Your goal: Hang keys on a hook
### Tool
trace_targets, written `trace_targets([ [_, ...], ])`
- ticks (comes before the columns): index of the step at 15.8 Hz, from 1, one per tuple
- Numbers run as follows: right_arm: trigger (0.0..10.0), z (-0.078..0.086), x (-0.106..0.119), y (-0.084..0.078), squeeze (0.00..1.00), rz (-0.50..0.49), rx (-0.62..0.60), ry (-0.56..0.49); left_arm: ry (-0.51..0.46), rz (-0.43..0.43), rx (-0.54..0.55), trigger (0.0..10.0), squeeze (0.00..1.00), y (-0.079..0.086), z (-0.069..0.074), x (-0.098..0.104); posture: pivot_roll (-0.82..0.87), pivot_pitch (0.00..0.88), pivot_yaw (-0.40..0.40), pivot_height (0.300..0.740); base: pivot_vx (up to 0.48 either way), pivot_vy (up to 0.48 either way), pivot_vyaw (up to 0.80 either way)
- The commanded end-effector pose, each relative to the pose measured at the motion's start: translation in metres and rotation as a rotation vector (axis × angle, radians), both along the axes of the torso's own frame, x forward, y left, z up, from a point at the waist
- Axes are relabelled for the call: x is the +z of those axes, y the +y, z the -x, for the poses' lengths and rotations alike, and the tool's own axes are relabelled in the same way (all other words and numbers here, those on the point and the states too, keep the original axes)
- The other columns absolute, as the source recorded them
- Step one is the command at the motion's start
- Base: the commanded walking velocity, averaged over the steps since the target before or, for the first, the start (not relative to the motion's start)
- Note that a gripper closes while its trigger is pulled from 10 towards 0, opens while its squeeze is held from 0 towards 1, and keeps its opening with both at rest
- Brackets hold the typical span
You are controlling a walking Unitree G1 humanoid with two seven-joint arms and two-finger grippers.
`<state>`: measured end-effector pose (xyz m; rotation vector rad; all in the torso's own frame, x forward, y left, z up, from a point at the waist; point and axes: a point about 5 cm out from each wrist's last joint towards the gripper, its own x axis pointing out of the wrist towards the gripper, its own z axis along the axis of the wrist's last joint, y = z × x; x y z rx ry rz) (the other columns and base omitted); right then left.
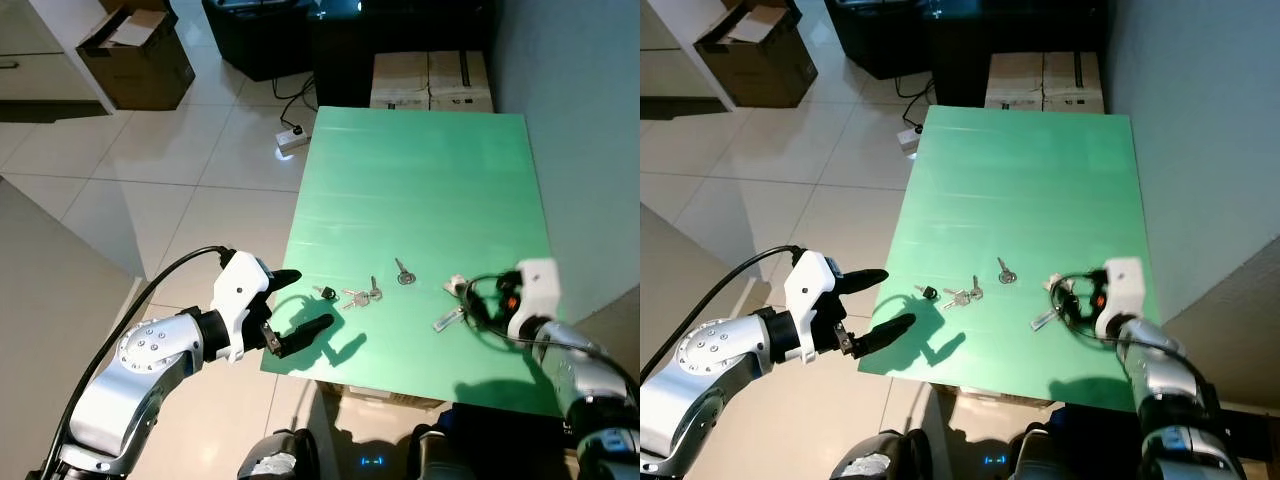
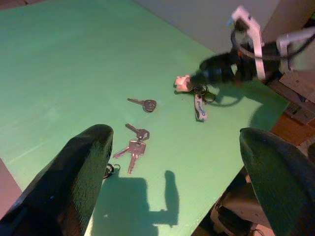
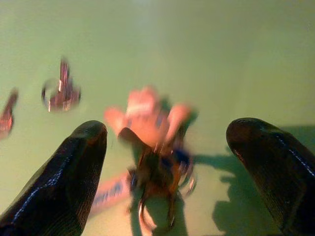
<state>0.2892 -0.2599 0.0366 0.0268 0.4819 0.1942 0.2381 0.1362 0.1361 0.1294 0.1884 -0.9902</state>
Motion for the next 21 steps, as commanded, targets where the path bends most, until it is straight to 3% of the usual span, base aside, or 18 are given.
trace_targets([
  [1,10.0,0.004,-0.004,0.002,0.00,0.015,0.029,0.034,0.003,-0.007,-0.003,10.0,0.00,0.002,0.000,-0.002,0.03,0.168,0.161,0.740,0.000,0.000,0.00],
  [4,10.0,0.012,-0.011,-0.003,0.00,0.018,-0.007,0.108,0.008,-0.003,-0.005,10.0,0.00,0.000,0.000,-0.004,0.03,0.157,0.151,0.740,0.000,0.000,0.00],
  [9,10.0,0.015,-0.013,-0.004,0.00,-0.058,-0.042,0.124,0.015,0.010,-0.009,10.0,0.00,-0.004,0.001,-0.006,0.01,0.151,0.150,0.740,0.000,0.000,0.00],
  [10,6.3,0.015,-0.014,-0.004,0.00,-0.073,-0.049,0.127,0.015,0.012,-0.010,10.0,0.00,-0.004,0.001,-0.006,0.01,0.151,0.152,0.740,0.000,0.000,0.00],
  [11,4.9,0.015,-0.015,-0.003,0.00,-0.073,-0.047,0.130,0.016,0.013,-0.009,10.0,0.00,-0.004,0.001,-0.006,0.01,0.153,0.155,0.740,0.000,0.000,0.00],
  [13,1.1,0.012,-0.016,-0.003,0.00,-0.067,-0.045,0.139,0.019,0.016,-0.011,10.0,0.00,-0.005,0.001,-0.006,0.01,0.153,0.157,0.740,0.000,0.000,0.00],
  [14,0.0,0.010,-0.014,-0.002,0.00,-0.068,-0.041,0.141,0.020,0.015,-0.014,10.0,0.00,-0.005,0.001,-0.006,0.01,0.153,0.157,0.740,0.000,0.000,0.00],
  [21,0.0,0.009,-0.015,-0.003,0.00,-0.073,-0.018,0.164,0.022,0.019,-0.012,10.0,0.00,-0.007,0.001,-0.007,0.00,0.152,0.148,0.740,0.000,0.000,0.00],
])
